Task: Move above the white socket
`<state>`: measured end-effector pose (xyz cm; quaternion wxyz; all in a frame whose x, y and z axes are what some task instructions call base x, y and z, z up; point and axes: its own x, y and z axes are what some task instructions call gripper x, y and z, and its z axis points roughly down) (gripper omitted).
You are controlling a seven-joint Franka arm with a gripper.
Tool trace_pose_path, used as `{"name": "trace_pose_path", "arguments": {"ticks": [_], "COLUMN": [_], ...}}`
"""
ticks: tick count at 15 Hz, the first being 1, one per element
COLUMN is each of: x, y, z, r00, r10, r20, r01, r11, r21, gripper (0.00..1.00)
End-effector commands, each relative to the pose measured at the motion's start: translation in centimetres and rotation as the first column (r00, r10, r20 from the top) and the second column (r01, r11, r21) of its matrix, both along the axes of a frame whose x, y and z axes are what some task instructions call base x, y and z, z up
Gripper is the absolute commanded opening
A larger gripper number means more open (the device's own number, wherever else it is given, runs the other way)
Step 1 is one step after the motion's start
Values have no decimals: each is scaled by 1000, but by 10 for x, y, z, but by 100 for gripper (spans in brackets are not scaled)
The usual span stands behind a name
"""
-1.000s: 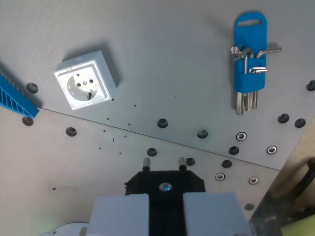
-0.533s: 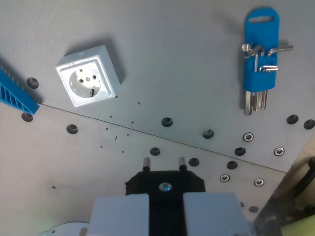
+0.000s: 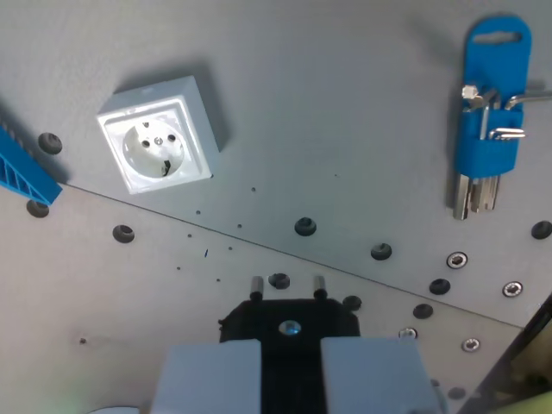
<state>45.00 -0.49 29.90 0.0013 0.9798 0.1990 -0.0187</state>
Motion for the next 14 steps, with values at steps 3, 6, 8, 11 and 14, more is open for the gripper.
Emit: {"name": "trace_pose_path", "arguments": {"ticks": [3, 6, 8, 11, 14], "x": [-13, -18, -22, -28, -34], "y": [9, 15, 19, 26, 32], "z": [-26, -41, -51, -67, -82], "r00": [988, 987, 984, 981, 978], "r10": [117, 137, 155, 177, 193], "r20": [95, 90, 87, 83, 80], "r01": [-119, -138, -157, -180, -196], "r11": [993, 990, 988, 983, 980], "r21": [12, 14, 17, 22, 25], "gripper": [0, 0, 0, 0, 0]}}
